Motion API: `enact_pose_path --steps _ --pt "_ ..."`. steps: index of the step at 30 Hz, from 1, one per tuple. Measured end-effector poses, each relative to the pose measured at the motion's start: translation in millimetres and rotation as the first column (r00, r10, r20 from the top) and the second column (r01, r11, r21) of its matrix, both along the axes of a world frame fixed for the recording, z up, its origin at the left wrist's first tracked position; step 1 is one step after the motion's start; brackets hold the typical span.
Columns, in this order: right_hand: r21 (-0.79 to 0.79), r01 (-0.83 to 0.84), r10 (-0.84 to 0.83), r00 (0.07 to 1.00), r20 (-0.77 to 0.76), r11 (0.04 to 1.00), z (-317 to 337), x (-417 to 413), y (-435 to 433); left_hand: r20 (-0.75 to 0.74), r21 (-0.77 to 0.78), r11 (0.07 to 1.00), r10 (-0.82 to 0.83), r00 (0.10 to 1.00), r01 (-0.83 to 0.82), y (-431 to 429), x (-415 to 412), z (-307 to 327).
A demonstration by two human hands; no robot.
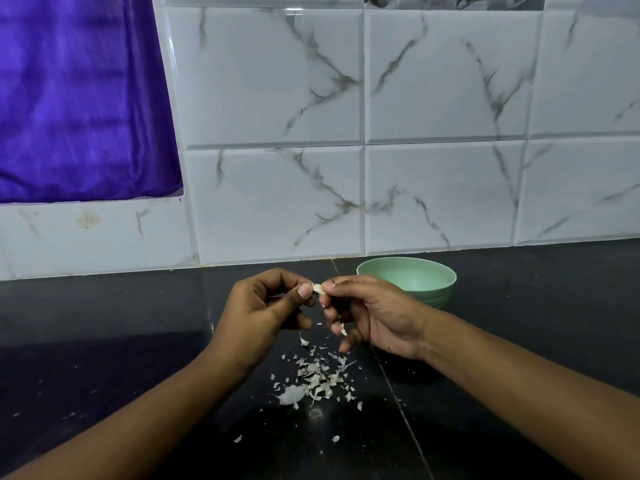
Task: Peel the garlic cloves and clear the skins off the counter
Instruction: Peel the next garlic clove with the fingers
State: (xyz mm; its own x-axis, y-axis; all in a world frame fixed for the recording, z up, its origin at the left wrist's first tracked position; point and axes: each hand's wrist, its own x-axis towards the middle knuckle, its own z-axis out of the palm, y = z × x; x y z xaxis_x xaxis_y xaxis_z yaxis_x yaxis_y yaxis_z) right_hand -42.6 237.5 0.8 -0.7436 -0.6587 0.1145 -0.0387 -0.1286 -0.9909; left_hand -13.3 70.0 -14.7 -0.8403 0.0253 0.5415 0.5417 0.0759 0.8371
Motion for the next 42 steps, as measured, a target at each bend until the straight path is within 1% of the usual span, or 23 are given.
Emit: enact_pose_path --steps 2,4,8,9,11,13,15,16,17,18,19,20,21,22,23,26,30,33,36,38,39,40,42 --pt "0.013 0.027 -0.026 0.999 -0.036 1.000 -1.2 0.1 -0.5 0.018 0.003 1.000 0.020 1.000 -0.020 -0.8 -0.7 -1.0" --pt "0.064 0.127 -0.115 0.978 -0.173 0.990 -3.6 -1.3 -0.8 0.031 -0.022 0.997 0.076 0.997 -0.076 -1.9 -2.5 -2.3" --pt "0.089 0.281 -0.220 0.881 -0.419 0.956 -7.3 -6.4 -1.1 0.005 -0.121 0.977 0.177 0.984 -0.175 -0.9 -2.9 -4.0" --pt "0.103 0.324 -0.233 0.833 -0.501 0.940 -7.5 -6.4 -0.6 0.006 -0.128 0.976 0.180 0.984 -0.178 -0.4 -2.4 -4.3" --pt "0.109 0.446 -0.240 0.653 -0.718 0.888 -7.9 -7.5 1.0 0.033 -0.111 0.980 0.170 0.985 -0.165 0.4 -1.0 -3.9" --pt "0.037 0.531 -0.217 0.408 -0.887 0.846 -8.2 -9.2 2.8 0.098 -0.063 0.989 0.138 0.986 -0.132 1.1 -1.3 -2.8" --pt "-0.028 0.555 -0.157 0.186 -0.970 0.831 -9.1 -10.7 4.2 0.187 -0.011 0.996 0.093 0.978 -0.093 1.8 -1.6 -2.6" --pt "-0.042 0.563 -0.121 0.103 -0.987 0.825 -9.6 -11.8 5.0 0.222 0.010 0.997 0.073 0.972 -0.077 2.2 -1.8 -2.4" --pt "-0.041 0.568 -0.104 0.078 -0.992 0.822 -9.9 -12.4 4.9 0.245 0.027 0.998 0.056 0.968 -0.064 2.1 -1.8 -2.3" --pt "-0.024 0.566 -0.117 0.129 -0.985 0.824 -10.5 -12.9 4.3 0.252 0.039 0.998 0.044 0.967 -0.055 2.1 -1.7 -1.9" --pt "0.022 0.545 -0.162 0.288 -0.944 0.838 -9.0 -11.6 3.8 0.243 0.044 0.998 0.036 0.969 -0.048 1.6 -1.3 -1.6" --pt "0.075 0.484 -0.209 0.505 -0.838 0.872 -7.3 -10.6 3.5 0.219 0.035 0.998 0.034 0.975 -0.043 1.2 -1.0 -1.5" --pt "0.111 0.401 -0.223 0.694 -0.685 0.909 -6.8 -9.7 2.6 0.184 0.011 0.999 0.038 0.982 -0.040 0.1 -1.0 -1.9" --pt "0.113 0.328 -0.217 0.809 -0.547 0.938 -6.5 -8.1 1.9 0.142 -0.028 0.999 0.046 0.989 -0.042 -0.5 -1.2 -2.0" --pt "0.102 0.294 -0.215 0.858 -0.467 0.950 -6.7 -6.8 1.3 0.097 -0.073 0.996 0.059 0.994 -0.052 -1.6 -1.2 -2.5" --pt "0.042 0.239 -0.214 0.924 -0.317 0.970 -5.1 -2.0 -2.0 -0.049 -0.172 0.977 0.117 0.992 -0.124 -4.6 -2.3 -3.8" --pt "-0.021 0.167 -0.168 0.980 -0.111 0.986 -2.5 2.7 -5.8 -0.235 -0.276 0.923 0.207 0.950 -0.269 -5.8 -0.2 -5.7" --pt "-0.027 0.119 -0.118 0.992 0.039 0.992 -1.0 3.8 -6.5 -0.374 -0.352 0.846 0.265 0.889 -0.400 -5.5 1.9 -5.4" --pt "-0.021 0.086 -0.081 0.983 0.166 0.996 0.4 3.9 -6.9 -0.452 -0.405 0.794 0.257 0.854 -0.453 -6.2 2.8 -4.5" --pt "0.002 0.084 -0.084 0.981 0.175 0.996 -0.4 3.8 -7.3 -0.427 -0.423 0.792 0.255 0.868 -0.441 -6.7 1.7 -5.3" --pt "0.017 0.091 -0.092 0.986 0.140 0.996 -1.3 3.5 -7.1 -0.379 -0.428 0.804 0.255 0.890 -0.412 -6.0 1.2 -5.7" --pt "0.041 0.108 -0.111 0.991 0.069 0.993 -2.0 3.0 -6.7 -0.299 -0.421 0.834 0.245 0.922 -0.358 -5.5 0.3 -5.6" --pt "0.112 0.167 -0.152 0.980 -0.131 0.980 -2.7 2.0 -4.3 -0.087 -0.330 0.925 0.172 0.981 -0.191 -4.8 -1.7 -4.8"
